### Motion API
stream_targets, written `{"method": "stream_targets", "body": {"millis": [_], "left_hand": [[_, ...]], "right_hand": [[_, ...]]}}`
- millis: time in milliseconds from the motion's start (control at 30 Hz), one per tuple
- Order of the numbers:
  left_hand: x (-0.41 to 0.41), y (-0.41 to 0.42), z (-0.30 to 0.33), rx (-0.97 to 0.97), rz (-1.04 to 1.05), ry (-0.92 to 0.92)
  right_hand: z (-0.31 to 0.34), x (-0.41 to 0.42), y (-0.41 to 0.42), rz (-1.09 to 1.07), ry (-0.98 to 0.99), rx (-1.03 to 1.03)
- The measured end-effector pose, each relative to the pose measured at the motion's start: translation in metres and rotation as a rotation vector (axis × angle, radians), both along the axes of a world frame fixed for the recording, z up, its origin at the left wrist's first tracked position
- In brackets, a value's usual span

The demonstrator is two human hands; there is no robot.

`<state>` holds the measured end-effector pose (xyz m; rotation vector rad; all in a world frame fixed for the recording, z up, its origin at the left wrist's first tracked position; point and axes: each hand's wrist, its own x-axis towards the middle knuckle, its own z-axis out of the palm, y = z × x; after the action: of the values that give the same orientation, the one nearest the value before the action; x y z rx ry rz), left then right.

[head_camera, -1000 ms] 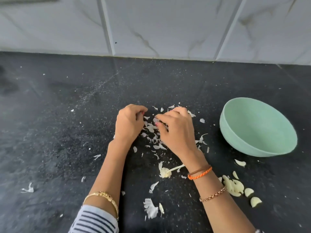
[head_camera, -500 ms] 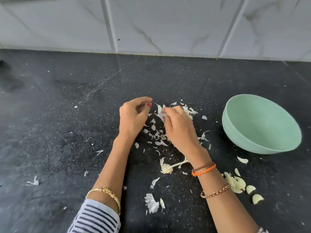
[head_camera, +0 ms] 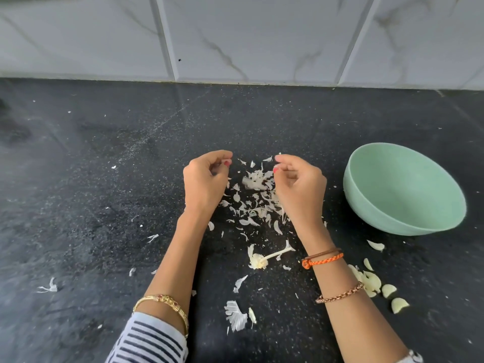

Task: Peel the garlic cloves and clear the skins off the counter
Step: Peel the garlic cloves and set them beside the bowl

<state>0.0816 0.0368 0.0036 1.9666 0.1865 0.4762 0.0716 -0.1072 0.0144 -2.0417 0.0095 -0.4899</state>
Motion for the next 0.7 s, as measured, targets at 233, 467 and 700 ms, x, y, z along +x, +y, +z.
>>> {"method": "stream_targets", "body": {"millis": [233, 467, 700], "left_hand": [[-0.002, -0.007, 0.0, 0.115, -0.033, 0.011], [-0.004, -0.013, 0.0, 0.13, -0.174, -0.039], [-0.004, -0.018, 0.003, -0.137, -0.294, 0.005]], "right_hand": [[-0.011, 0.002, 0.004, 0.181, 0.061, -0.568], [-0.011, 0.004, 0.002, 0.146, 0.02, -0.594], [-0.003, 0.001, 0.0, 0.179, 0.133, 0.101]]}}
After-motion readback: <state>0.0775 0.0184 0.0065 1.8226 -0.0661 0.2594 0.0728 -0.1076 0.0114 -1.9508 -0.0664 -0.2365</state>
